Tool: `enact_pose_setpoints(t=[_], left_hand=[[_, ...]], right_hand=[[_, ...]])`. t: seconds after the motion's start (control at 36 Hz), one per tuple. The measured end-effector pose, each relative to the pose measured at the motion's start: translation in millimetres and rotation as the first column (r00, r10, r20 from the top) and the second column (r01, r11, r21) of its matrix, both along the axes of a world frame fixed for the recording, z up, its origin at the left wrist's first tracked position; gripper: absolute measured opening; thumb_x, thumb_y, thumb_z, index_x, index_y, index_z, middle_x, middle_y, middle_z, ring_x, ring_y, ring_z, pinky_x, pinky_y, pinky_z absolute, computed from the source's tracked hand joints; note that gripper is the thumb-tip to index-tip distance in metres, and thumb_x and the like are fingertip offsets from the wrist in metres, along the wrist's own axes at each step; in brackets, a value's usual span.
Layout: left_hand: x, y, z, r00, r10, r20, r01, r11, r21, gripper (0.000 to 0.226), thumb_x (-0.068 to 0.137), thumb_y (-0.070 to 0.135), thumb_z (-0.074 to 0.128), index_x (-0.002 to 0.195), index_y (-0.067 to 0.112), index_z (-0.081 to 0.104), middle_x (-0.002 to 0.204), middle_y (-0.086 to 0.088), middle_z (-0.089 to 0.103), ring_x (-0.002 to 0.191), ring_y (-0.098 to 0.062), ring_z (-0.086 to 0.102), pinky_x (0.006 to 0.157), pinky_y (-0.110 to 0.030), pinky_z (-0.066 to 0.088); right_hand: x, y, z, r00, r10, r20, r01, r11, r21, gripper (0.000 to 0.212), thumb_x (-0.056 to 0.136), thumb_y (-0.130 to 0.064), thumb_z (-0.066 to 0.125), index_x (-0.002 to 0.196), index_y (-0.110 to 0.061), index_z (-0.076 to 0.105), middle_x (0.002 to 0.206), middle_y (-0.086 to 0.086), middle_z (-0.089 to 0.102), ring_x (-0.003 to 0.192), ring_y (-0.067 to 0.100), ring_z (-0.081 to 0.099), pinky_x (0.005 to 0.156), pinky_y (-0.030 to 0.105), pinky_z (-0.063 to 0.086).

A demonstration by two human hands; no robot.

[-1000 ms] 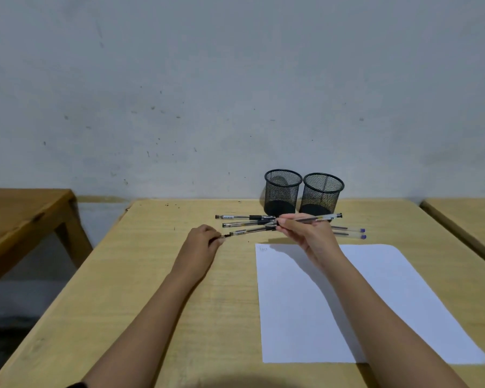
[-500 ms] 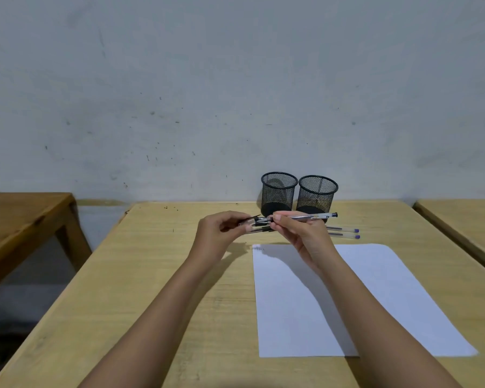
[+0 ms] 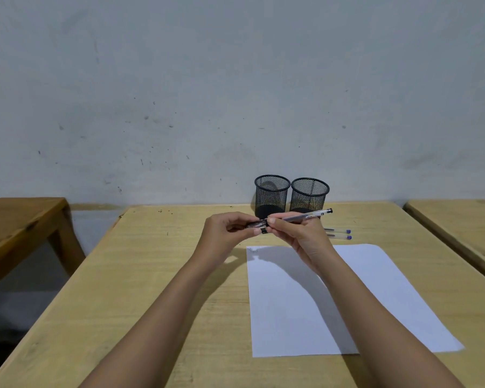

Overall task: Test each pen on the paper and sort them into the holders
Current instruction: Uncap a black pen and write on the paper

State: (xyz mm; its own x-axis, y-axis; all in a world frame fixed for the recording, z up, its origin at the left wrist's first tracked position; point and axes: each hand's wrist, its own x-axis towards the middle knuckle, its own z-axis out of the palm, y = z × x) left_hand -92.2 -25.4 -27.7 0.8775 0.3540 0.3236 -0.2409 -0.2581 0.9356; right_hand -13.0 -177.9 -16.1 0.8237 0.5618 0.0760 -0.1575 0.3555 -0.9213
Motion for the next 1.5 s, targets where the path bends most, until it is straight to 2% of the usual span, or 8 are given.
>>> enact_pose_setpoints(t=[0.61,0.81,0.97,1.14,1.25,1.33,1.44,1.5], left_hand=[[-4,24,10,0.995,-0.030,-0.097,0.034,0.999,0.039,0.020,0.069,-0.001,0.076,0.080,0.016,0.074,0.072,0.007,0.074,0.072,-0.006,0.067,0.070,-0.016,0.053],[-2,43,33,0.988,-0.037,-0.152,0.057,0.990,0.127,0.020,0.069,0.003,0.078,0.088,0.008,0.074,0.085,-0.007,0.074,0.077,-0.009,0.067,0.077,-0.021,0.052],[22,30,58,0.998,-0.063,-0.030,0.066,0.991,0.115,0.026,0.073,0.003,0.075,0.098,0.006,0.070,0.083,-0.008,0.070,0.075,-0.006,0.066,0.074,-0.013,0.051],[70,22,53,0.999,-0.002,0.045,-0.002,0.997,0.081,0.023,0.085,0.019,0.066,0.108,0.016,0.065,0.100,-0.009,0.071,0.095,-0.014,0.065,0.090,-0.025,0.050],[106,28,30,0.993,0.063,-0.101,-0.045,0.985,0.169,0.061,0.079,0.030,0.071,0.132,0.011,0.048,0.129,-0.004,0.056,0.116,-0.012,0.054,0.102,-0.026,0.041],[127,31,12,0.974,0.087,-0.208,-0.037,0.971,0.235,0.087,0.073,0.038,0.076,0.142,0.010,0.032,0.145,-0.003,0.040,0.129,-0.014,0.042,0.106,-0.026,0.034],[148,33,-6,0.963,0.110,-0.245,-0.048,0.968,0.245,0.097,0.068,0.042,0.078,0.145,0.013,0.026,0.148,-0.003,0.032,0.133,-0.016,0.037,0.109,-0.030,0.033],[154,34,-14,0.974,0.071,-0.215,-0.026,0.978,0.208,0.079,0.067,0.041,0.080,0.134,0.031,0.038,0.140,0.002,0.043,0.126,-0.012,0.044,0.106,-0.032,0.038]], right_hand=[[12,-13,8,0.996,0.024,0.088,-0.017,0.997,-0.076,0.007,0.075,0.005,0.068,0.080,-0.001,0.068,0.070,0.006,0.071,0.068,0.015,0.069,0.064,0.015,0.053],[19,-25,10,0.898,0.109,0.427,0.078,0.914,-0.397,0.013,0.066,0.002,0.079,0.073,-0.007,0.072,0.066,0.005,0.070,0.063,0.012,0.063,0.064,0.021,0.052],[21,-11,19,0.748,0.288,0.598,0.176,0.782,-0.597,0.020,0.070,-0.004,0.077,0.074,-0.021,0.067,0.067,0.001,0.063,0.059,0.013,0.059,0.058,0.023,0.052],[53,2,24,0.754,0.047,0.656,0.354,0.811,-0.466,0.026,0.073,-0.001,0.066,0.070,-0.023,0.053,0.068,0.003,0.059,0.066,0.033,0.065,0.070,0.041,0.055],[82,7,35,0.779,-0.151,0.608,0.409,0.858,-0.310,0.026,0.079,-0.002,0.065,0.079,-0.022,0.048,0.078,0.003,0.064,0.070,0.014,0.070,0.075,0.036,0.056],[104,16,40,0.797,-0.250,0.549,0.416,0.887,-0.200,0.020,0.085,-0.005,0.060,0.081,-0.020,0.048,0.078,0.004,0.067,0.079,0.022,0.071,0.079,0.038,0.057],[125,36,38,0.826,-0.229,0.514,0.392,0.890,-0.234,0.009,0.092,-0.011,0.052,0.084,-0.015,0.050,0.081,0.001,0.062,0.083,0.023,0.070,0.082,0.043,0.057],[133,46,33,0.819,-0.160,0.551,0.381,0.870,-0.314,0.010,0.092,-0.016,0.054,0.082,-0.017,0.053,0.082,0.000,0.062,0.082,0.021,0.070,0.082,0.044,0.057]])
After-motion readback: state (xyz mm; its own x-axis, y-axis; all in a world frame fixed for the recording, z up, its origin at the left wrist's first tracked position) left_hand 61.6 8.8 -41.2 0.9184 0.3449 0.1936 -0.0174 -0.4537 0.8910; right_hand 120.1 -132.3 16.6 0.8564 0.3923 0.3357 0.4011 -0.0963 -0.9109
